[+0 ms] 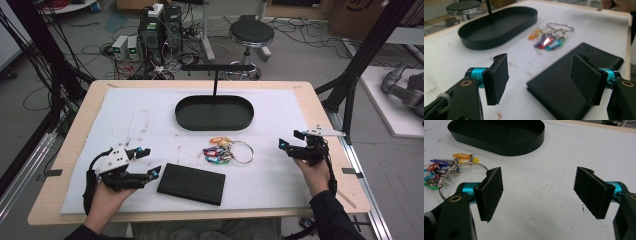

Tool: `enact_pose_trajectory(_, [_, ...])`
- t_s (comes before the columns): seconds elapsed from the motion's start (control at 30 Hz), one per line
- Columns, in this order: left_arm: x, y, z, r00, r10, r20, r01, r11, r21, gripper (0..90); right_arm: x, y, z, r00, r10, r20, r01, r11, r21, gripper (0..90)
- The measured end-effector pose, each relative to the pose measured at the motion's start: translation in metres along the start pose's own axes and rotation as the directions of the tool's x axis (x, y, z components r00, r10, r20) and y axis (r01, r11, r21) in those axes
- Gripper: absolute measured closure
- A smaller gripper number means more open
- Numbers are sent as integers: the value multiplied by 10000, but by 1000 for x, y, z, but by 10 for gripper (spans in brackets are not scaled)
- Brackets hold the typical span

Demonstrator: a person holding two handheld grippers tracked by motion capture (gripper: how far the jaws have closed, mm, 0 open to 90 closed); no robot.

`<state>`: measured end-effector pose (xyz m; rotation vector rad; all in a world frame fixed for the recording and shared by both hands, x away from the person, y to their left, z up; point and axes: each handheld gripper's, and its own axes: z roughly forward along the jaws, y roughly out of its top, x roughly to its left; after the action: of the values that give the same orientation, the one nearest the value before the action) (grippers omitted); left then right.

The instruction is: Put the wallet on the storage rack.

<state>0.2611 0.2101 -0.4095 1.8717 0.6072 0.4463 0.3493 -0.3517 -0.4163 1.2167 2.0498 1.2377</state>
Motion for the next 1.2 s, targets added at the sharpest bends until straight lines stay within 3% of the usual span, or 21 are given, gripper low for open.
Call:
enact_pose_trajectory(0.2, [-10,-18,-4,9978,-151,638,102,9970,764,360,0,0,0,10000,-51,38,51,10000,-6,237])
enact_pose_trajectory(0.37, [-17,-27,-4,9957,-111,916,-6,9919,1270,412,2,1,2,9999,-111,27,111,9999,-7,237])
enact_pose_trajectory(0.5, [-22,-32,2,9947,26,1029,-229,9801,1971,461,3,2,3,9999,-148,17,148,9999,6,237])
enact_pose_trajectory(0.53, [-22,-32,2,9947,26,1029,-229,9801,1971,461,3,2,3,9999,-148,17,148,9999,6,237])
enact_pose_trajectory(0.57, [-22,-34,5,9944,33,1053,-272,9736,2267,462,3,2,3,9999,-164,22,165,9999,-12,237])
enact_pose_trajectory(0.73, [-23,-38,11,9951,-91,989,-184,9615,2742,463,3,2,3,9999,-160,-1,160,9999,8,237])
enact_pose_trajectory(0.77, [-23,-38,11,9951,-91,989,-184,9615,2742,466,3,2,3,9999,-160,-1,160,9999,8,237])
enact_pose_trajectory(0.8, [-24,-38,14,9946,-50,1039,-256,9564,2910,472,3,2,3,9998,-199,-3,199,9998,-20,237])
enact_pose_trajectory(0.9, [-25,-39,18,9937,-3,1118,-346,9500,3104,517,3,2,3,9999,-154,-12,154,9999,-13,237])
enact_pose_trajectory(1.1, [-22,-40,17,9955,-253,917,-40,9519,3064,624,4,2,2,9998,-191,-12,191,9998,-39,237])
enact_pose_trajectory(1.13, [-22,-39,17,9947,-391,953,79,9515,3075,719,4,2,3,9998,-195,-35,195,9998,-30,237])
enact_pose_trajectory(1.2, [-21,-39,17,9938,-448,1017,110,9504,3107,767,4,2,3,9998,-199,-31,199,9998,-4,237])
